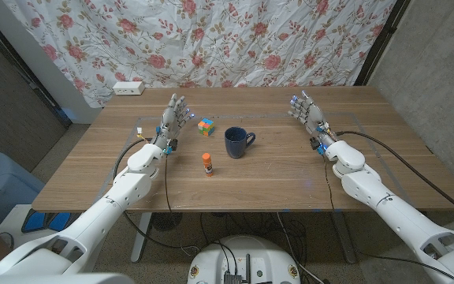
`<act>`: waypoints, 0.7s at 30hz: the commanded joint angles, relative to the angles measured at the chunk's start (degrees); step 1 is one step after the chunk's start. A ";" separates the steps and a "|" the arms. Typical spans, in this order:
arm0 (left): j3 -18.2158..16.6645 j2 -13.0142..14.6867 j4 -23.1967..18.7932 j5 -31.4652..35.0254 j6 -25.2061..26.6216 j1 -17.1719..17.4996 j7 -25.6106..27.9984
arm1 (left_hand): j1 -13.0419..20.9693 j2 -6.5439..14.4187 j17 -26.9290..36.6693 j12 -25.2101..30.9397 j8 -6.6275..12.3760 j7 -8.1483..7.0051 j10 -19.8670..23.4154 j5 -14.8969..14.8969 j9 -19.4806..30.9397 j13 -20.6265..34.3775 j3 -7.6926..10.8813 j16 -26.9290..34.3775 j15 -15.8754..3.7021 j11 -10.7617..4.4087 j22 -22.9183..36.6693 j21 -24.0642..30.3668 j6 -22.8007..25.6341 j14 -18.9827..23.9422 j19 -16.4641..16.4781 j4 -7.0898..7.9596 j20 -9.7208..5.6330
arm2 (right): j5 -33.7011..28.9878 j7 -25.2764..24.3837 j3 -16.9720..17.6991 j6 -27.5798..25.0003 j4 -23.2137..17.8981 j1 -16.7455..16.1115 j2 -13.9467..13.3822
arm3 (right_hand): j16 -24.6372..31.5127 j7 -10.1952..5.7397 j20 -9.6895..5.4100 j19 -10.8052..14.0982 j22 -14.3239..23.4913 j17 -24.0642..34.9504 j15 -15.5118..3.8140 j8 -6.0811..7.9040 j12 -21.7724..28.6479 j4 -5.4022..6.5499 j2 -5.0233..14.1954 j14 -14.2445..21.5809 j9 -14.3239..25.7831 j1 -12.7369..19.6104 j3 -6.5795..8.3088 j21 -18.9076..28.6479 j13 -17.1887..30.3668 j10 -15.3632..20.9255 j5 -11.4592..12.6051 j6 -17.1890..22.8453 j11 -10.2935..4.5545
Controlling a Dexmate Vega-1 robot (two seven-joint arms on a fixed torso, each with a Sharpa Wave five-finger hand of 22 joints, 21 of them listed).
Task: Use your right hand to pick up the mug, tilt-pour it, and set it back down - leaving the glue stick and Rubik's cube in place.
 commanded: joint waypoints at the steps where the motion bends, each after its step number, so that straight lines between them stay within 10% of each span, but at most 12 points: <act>1: 0.00 0.06 -0.05 -0.03 0.02 0.00 -0.10 | -0.17 6.79 0.27 0.21 0.32 -0.34 -0.03 0.26 0.13 0.24 0.34 0.29 -0.07 -0.45 0.17 0.35 -0.20 0.25 0.49 0.06 -0.03 | -3.00 1.45 -1.59 0.00 -3.41 -0.86 -2.59 | -0.25 0.00 -0.20 -1.03 0.16 -0.42 -0.01 -0.01 -0.23 -0.95 -0.83 -0.88 0.12 0.79 0.17 -0.32 -0.12 -1.19 0.35 -1.07 -0.15; 21: 0.00 0.05 -0.04 -0.04 0.01 0.01 -0.10 | -0.17 6.79 0.27 0.23 0.39 -0.35 0.04 0.26 0.13 0.24 0.34 0.28 0.00 -0.51 0.17 0.36 -0.05 0.24 0.51 0.06 -0.04 | -7.33 6.24 -4.30 4.57 -1.42 0.48 -3.89 | 0.25 0.02 0.32 -5.01 0.16 -2.91 0.11 0.43 0.19 -6.01 -3.80 -3.28 0.25 5.68 0.73 -0.31 -0.42 -3.90 0.01 -4.82 -1.11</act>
